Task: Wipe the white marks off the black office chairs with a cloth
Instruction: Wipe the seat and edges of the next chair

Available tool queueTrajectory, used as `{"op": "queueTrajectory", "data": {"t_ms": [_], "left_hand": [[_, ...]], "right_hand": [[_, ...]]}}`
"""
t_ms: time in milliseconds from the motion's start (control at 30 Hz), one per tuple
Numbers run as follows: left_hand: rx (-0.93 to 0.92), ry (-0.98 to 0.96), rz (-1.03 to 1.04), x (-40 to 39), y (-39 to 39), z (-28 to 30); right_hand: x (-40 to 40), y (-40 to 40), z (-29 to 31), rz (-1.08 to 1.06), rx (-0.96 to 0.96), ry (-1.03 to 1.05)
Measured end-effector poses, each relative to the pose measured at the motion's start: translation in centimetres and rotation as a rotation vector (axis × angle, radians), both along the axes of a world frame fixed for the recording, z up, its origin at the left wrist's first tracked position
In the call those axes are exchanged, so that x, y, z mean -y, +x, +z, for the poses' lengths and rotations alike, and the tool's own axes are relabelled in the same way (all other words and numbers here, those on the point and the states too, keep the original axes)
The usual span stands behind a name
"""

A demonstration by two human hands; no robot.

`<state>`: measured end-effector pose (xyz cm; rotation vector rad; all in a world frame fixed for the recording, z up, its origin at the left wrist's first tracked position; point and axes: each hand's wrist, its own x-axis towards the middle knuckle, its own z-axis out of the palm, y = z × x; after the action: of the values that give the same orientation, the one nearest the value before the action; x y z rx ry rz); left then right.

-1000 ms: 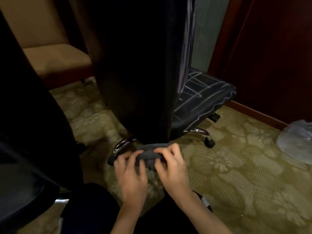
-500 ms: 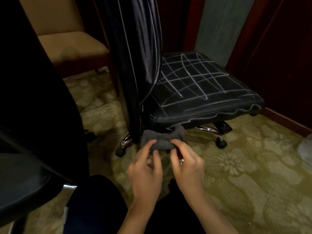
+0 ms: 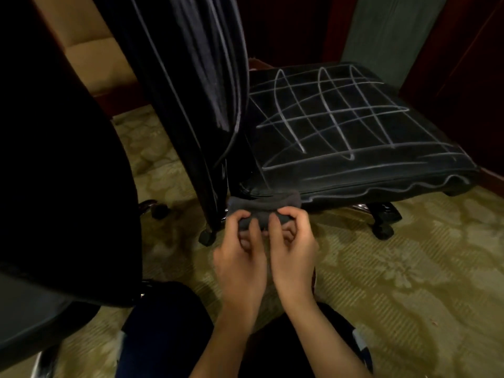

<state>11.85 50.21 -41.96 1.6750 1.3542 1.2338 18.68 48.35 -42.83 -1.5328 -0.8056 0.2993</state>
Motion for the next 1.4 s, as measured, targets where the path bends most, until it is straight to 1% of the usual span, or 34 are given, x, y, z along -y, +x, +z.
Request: {"op": "queueTrajectory", "data": {"t_ms": [67,133,167,233,300,367,467,533,633,800,900,967,1067,1133,1200,1267,1333,1400], "left_hand": [[-0.153,0.121,-0.069,-0.5,-0.9,-1.3],[-0.255,0.201,-0.099,-1.2,-1.1,-2.4],[-0.284,0.231,-0.095,-1.6,-0.8,-2.7],[-0.298,0.269,-0.069,-2.1,-0.2,-3.2],[-0.272,0.268,-0.028,-2.3,0.7,-3.5],[-0.239,0.255,-0.039,-1.7,2.4,-3.4],[-0.276,0.311,-0.124,-0.1,5.7,-2.8],[-0.253,0.281,-0.122,0.2,6.5,-2.3],[-0.246,0.241,-0.095,-1.0,4.3,-2.3],[-0.456,0.327,-0.049,-3.3,-0.7,-1.7],[-0.485,0.315,-0.070,-4.3,-1.0,-1.4],[-0.448,0.294,-0.101,-4.0,0.5,-1.1],[-0.398,0.260,-0.174,-3.1,2.9,-0.4],[-0.393,0.258,-0.207,-3.0,3.0,-0.2],[-0.404,0.284,-0.184,-3.5,1.6,-0.3],[-0.401,0.286,-0.092,-4.2,-0.4,-0.5],[-0.408,0.267,-0.014,-5.3,-2.0,-0.7],[-0.404,0.222,0.019,-5.9,-2.3,-0.8]], "right_hand": [[0.5,0.9,-0.4,0.029,0.258,-0.029],[0.8,2.5,-1.1,0.056,0.504,-0.115],[0.7,3.3,-1.6,0.038,0.602,-0.149],[0.2,4.2,-2.0,0.001,0.684,-0.138],[-0.1,4.9,-2.1,0.003,0.694,-0.089],[0.5,6.6,-2.5,-0.009,0.675,-0.081],[2.0,10.4,-2.9,-0.113,0.614,-0.130],[2.2,11.2,-2.5,-0.124,0.643,-0.166],[0.7,9.7,-1.4,-0.040,0.755,-0.132],[-1.6,6.8,-0.4,0.099,0.833,-0.124],[-1.8,7.2,-0.2,0.141,0.880,-0.138],[-1.3,8.4,0.0,0.107,0.862,-0.144],[-0.5,9.9,-0.1,-0.011,0.820,-0.182],[-0.4,9.8,-0.3,-0.055,0.788,-0.205],[-0.8,8.4,-0.1,-0.068,0.760,-0.187],[-2.0,5.9,0.1,-0.029,0.758,-0.157],[-3.3,3.6,0.3,0.017,0.760,-0.144],[-4.0,2.6,0.6,0.049,0.746,-0.153]]}}
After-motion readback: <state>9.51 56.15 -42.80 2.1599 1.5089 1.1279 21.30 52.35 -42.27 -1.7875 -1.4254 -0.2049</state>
